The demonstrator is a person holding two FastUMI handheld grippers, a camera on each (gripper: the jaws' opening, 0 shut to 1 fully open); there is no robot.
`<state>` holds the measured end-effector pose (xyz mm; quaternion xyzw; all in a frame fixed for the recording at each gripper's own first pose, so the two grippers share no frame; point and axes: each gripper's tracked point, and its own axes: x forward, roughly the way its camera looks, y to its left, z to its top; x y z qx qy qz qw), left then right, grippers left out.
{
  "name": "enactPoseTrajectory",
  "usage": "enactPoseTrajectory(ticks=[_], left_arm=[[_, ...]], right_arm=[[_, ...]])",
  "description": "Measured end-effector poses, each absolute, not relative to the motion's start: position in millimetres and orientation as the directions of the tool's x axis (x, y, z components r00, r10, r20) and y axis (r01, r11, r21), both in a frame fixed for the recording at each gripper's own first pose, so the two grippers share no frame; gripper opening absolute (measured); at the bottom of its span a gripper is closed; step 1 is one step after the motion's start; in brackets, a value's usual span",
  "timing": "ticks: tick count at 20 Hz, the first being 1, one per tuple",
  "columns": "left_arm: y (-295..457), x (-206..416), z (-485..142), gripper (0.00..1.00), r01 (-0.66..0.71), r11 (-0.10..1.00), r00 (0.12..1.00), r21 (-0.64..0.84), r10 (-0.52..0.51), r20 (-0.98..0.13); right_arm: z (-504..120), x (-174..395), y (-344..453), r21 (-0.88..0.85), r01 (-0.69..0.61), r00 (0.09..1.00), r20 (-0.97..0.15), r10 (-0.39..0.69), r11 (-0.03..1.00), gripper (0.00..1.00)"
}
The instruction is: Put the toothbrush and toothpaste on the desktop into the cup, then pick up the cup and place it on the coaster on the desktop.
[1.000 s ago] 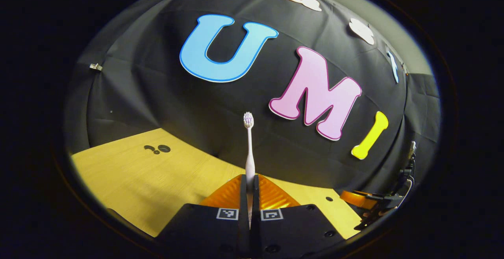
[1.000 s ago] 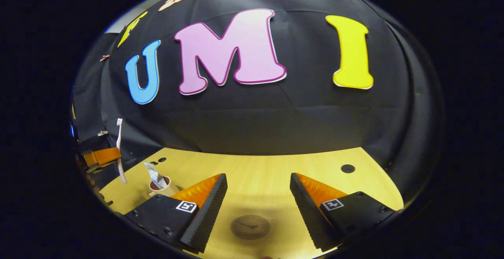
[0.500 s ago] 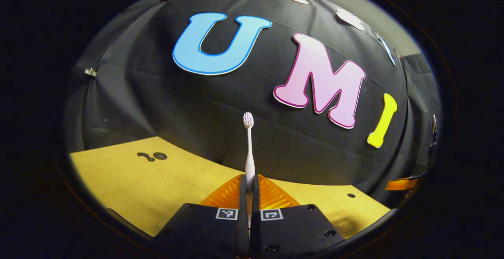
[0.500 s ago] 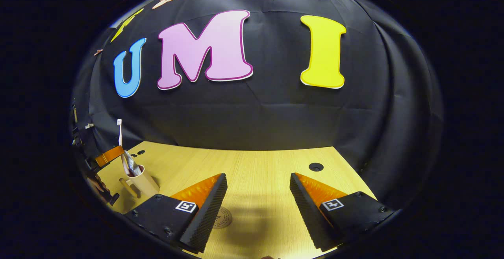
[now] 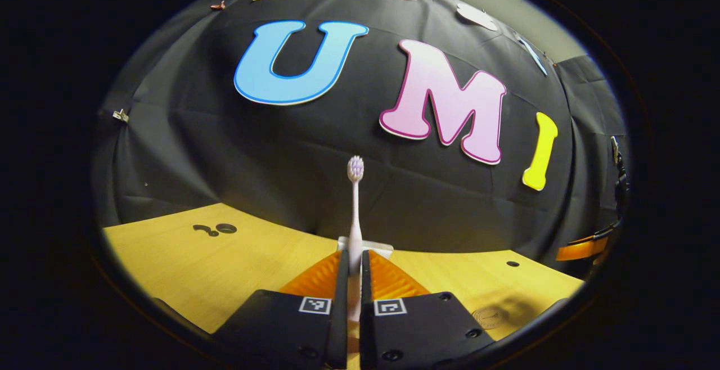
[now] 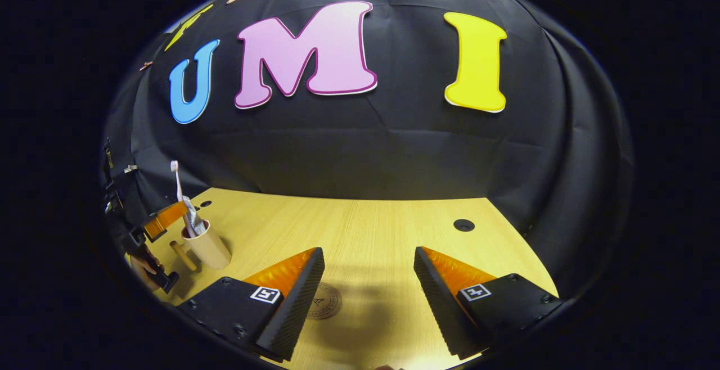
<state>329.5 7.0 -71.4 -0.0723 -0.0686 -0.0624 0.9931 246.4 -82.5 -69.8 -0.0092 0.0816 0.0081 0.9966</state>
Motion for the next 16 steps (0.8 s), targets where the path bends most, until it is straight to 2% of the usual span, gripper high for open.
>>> enactPoseTrajectory(ticks=[1, 2, 5, 9, 16], left_arm=[[6, 327, -74, 0.23, 0.129, 0.984, 0.985, -0.123, -0.113, 0.134], [9, 322, -73, 0.23, 0.116, 0.987, 0.987, -0.109, -0.102, 0.127], [6, 304, -72, 0.88, 0.131, 0.989, 0.989, -0.075, -0.124, 0.085], [15, 283, -83, 0.97, 0.13, 0.991, 0.991, -0.041, -0.131, -0.008], [27, 271, -117, 0.97, 0.119, 0.993, 0.962, 0.014, -0.112, -0.247]], right_arm=[[-71, 246, -81, -0.018, -0.02, 0.986, -0.166, 0.017, 1.0, 0.99], [-71, 246, -81, -0.017, -0.019, 0.986, -0.167, 0.016, 1.0, 0.99], [-69, 245, -85, -0.004, -0.011, 0.986, -0.168, 0.01, 1.0, 0.99], [-67, 241, -98, 0.02, 0.013, 0.985, -0.172, -0.01, 1.0, 0.99], [-67, 221, -112, 0.042, 0.03, 0.984, -0.177, -0.022, 0.999, 0.98]])
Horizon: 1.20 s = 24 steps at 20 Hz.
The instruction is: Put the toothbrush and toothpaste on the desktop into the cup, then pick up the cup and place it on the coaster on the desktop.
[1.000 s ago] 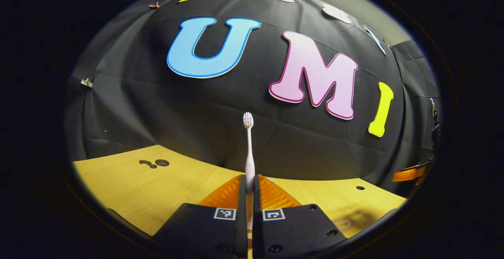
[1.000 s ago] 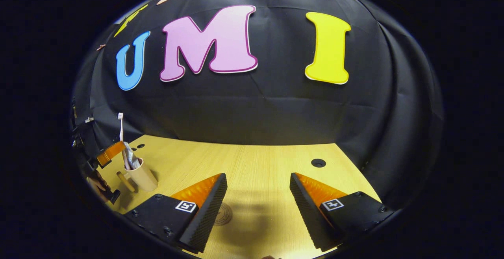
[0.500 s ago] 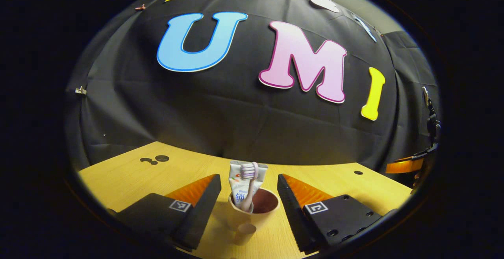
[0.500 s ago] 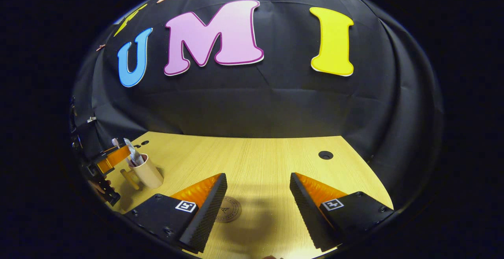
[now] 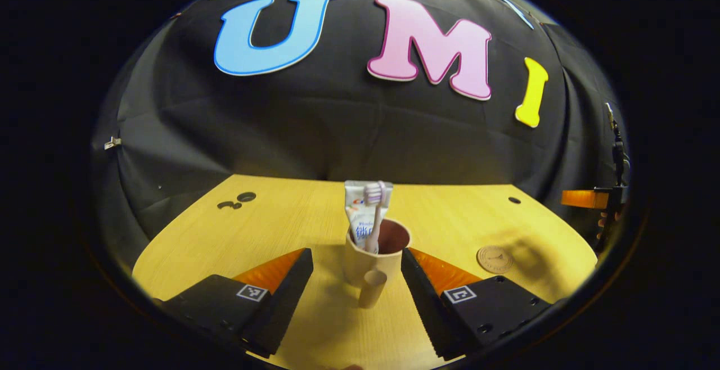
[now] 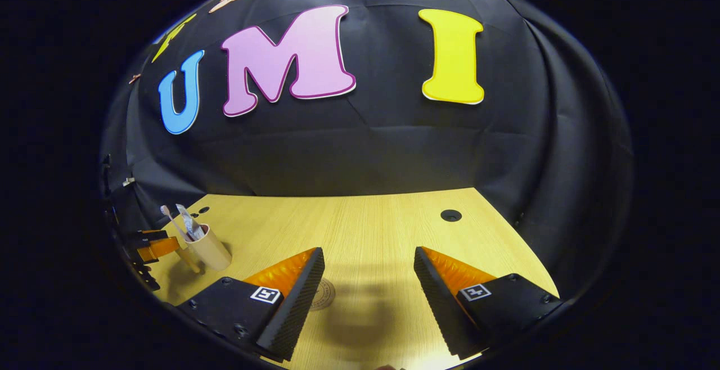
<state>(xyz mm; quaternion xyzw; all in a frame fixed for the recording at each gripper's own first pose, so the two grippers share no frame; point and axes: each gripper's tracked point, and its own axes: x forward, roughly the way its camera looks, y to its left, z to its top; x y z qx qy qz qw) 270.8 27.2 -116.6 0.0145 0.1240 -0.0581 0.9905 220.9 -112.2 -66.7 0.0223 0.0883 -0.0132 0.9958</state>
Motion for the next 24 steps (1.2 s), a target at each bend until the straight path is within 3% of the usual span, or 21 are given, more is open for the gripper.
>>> enactPoseTrajectory(ticks=[6, 10, 16, 20, 24], left_arm=[[23, 275, -148, 0.98, 0.151, 0.988, 0.891, 0.019, -0.127, -0.436], [31, 275, -171, 0.98, 0.118, 0.993, 0.811, 0.021, -0.084, -0.579], [26, 283, -180, 0.95, 0.118, 0.993, 0.721, 0.016, -0.075, -0.689], [28, 293, -181, 0.84, 0.098, 0.994, 0.671, 0.046, -0.032, -0.741], [22, 293, -183, 0.62, 0.123, 0.991, 0.637, 0.052, -0.039, -0.77]], right_arm=[[-84, 195, -132, 0.094, 0.074, 0.976, -0.209, -0.053, 0.993, 0.98], [-99, 179, -155, 0.08, 0.114, 0.968, -0.232, -0.093, 0.99, 0.98], [-115, 159, -187, 0.116, 0.182, 0.953, -0.264, -0.146, 0.976, 0.99], [-121, 151, -197, 0.114, 0.203, 0.946, -0.278, -0.165, 0.973, 0.98], [-123, 146, -198, 0.117, 0.21, 0.945, -0.279, -0.171, 0.971, 0.99]])
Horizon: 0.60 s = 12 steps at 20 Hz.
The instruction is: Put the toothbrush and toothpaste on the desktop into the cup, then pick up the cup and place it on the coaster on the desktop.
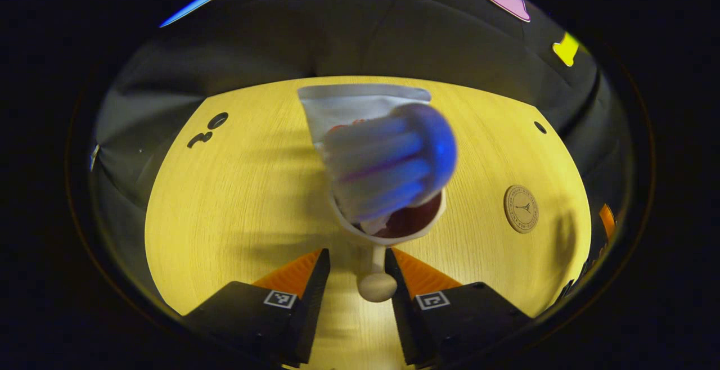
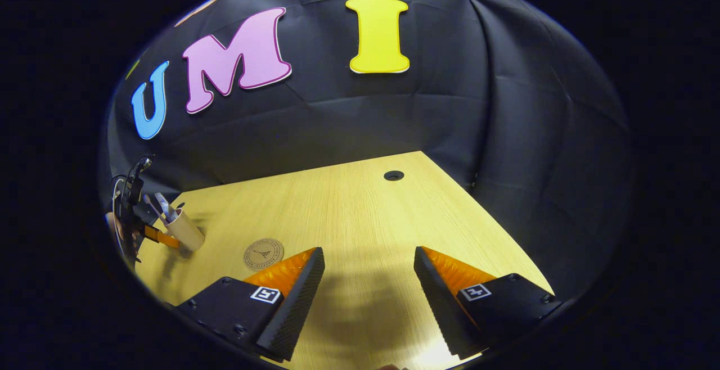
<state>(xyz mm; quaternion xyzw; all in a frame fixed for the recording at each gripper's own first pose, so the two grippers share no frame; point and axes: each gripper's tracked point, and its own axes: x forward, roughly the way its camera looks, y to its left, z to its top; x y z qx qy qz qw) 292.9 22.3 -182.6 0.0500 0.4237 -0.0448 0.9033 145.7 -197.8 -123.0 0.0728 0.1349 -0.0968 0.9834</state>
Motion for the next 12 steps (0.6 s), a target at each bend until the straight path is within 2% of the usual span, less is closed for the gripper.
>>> enactPoseTrajectory(ticks=[3, 5, 6, 8, 9, 11, 12], left_arm=[[15, 292, -183, 0.46, 0.144, 0.989, 0.619, 0.046, -0.054, -0.784], [13, 291, -185, 0.39, 0.158, 0.987, 0.603, 0.034, -0.069, -0.795], [13, 291, -186, 0.32, 0.167, 0.985, 0.6, 0.039, -0.07, -0.797], [13, 291, -185, 0.3, 0.17, 0.985, 0.598, 0.042, -0.069, -0.798], [13, 291, -185, 0.33, 0.162, 0.986, 0.602, 0.039, -0.067, -0.795], [10, 291, -184, 0.24, 0.142, 0.989, 0.618, 0.033, -0.063, -0.784], [9, 292, -184, 0.23, 0.141, 0.989, 0.625, 0.036, -0.061, -0.778]], right_arm=[[-130, 143, -196, 0.131, 0.219, 0.939, -0.296, -0.173, 0.967, 0.99], [-132, 142, -194, 0.131, 0.221, 0.938, -0.3, -0.174, 0.967, 0.98], [-133, 141, -194, 0.126, 0.22, 0.938, -0.3, -0.175, 0.967, 0.98], [-134, 140, -191, 0.119, 0.215, 0.938, -0.302, -0.171, 0.969, 0.98], [-134, 140, -189, 0.117, 0.213, 0.938, -0.303, -0.169, 0.97, 0.98], [-135, 140, -187, 0.112, 0.206, 0.938, -0.304, -0.164, 0.972, 0.98], [-135, 139, -186, 0.108, 0.204, 0.938, -0.306, -0.163, 0.973, 0.98]])
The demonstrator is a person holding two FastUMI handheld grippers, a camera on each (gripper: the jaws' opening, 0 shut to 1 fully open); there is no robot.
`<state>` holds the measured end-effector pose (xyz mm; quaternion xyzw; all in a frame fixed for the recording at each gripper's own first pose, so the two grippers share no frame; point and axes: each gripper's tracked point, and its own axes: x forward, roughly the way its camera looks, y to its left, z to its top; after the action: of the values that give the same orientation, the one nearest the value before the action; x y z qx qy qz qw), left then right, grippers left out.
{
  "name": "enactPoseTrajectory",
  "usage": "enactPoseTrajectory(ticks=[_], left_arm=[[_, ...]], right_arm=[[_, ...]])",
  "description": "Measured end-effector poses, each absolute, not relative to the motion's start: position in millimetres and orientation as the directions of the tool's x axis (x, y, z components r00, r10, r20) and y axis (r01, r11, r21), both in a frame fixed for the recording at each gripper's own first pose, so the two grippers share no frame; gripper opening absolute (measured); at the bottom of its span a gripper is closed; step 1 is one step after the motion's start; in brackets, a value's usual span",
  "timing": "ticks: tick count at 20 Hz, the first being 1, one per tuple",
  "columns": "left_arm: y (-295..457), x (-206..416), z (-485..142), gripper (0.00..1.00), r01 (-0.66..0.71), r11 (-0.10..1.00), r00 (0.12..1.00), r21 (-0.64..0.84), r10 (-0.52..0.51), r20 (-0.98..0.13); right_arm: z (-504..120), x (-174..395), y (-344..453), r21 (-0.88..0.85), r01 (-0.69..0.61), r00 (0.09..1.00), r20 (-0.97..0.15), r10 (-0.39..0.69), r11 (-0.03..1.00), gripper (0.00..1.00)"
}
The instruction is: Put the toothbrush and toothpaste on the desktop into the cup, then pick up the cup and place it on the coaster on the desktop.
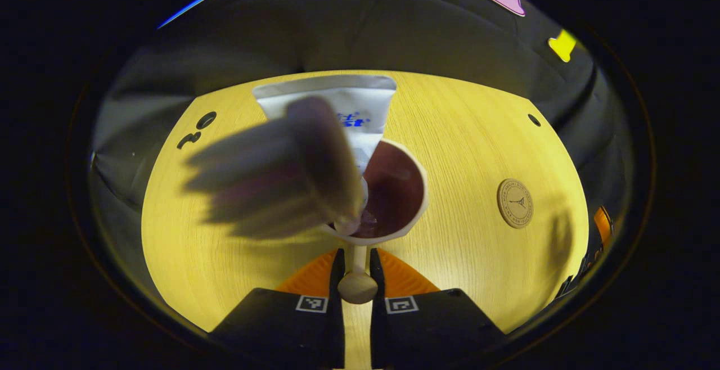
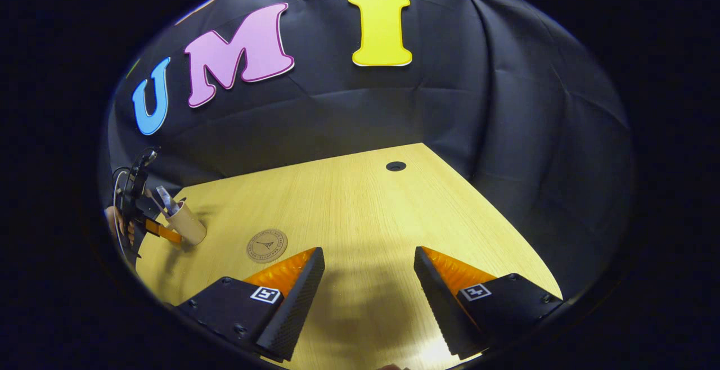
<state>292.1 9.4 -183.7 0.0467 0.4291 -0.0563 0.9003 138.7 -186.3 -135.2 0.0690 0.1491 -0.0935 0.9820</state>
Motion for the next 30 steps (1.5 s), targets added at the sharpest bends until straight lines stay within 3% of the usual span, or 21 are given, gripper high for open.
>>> enactPoseTrajectory(ticks=[3, 4, 18, 23, 24, 25, 30], left_arm=[[11, 292, -183, 0.12, 0.148, 0.988, 0.642, 0.048, -0.059, -0.764], [11, 291, -183, 0.16, 0.149, 0.988, 0.646, 0.046, -0.062, -0.761], [-29, 284, -149, 0.14, 0.214, 0.977, 0.718, -0.006, -0.161, -0.677], [-70, 286, -142, 0.14, 0.291, 0.957, 0.709, 0.004, -0.213, -0.672], [-80, 288, -141, 0.19, 0.307, 0.952, 0.706, 0.006, -0.224, -0.672], [-91, 288, -141, 0.14, 0.324, 0.946, 0.7, 0.005, -0.236, -0.674], [-148, 287, -146, 0.14, 0.422, 0.906, 0.667, 0.011, -0.302, -0.681]], right_arm=[[-135, 138, -185, 0.1, 0.2, 0.937, -0.31, -0.161, 0.975, 0.98], [-134, 139, -185, 0.101, 0.199, 0.937, -0.31, -0.159, 0.975, 0.99], [-126, 138, -190, 0.104, 0.197, 0.94, -0.303, -0.157, 0.975, 0.98], [-119, 133, -206, 0.102, 0.221, 0.939, -0.291, -0.183, 0.97, 0.98], [-117, 131, -210, 0.104, 0.229, 0.938, -0.289, -0.191, 0.968, 0.98], [-117, 130, -214, 0.109, 0.238, 0.937, -0.289, -0.199, 0.965, 0.98], [-115, 123, -231, 0.121, 0.281, 0.929, -0.284, -0.238, 0.952, 0.99]])
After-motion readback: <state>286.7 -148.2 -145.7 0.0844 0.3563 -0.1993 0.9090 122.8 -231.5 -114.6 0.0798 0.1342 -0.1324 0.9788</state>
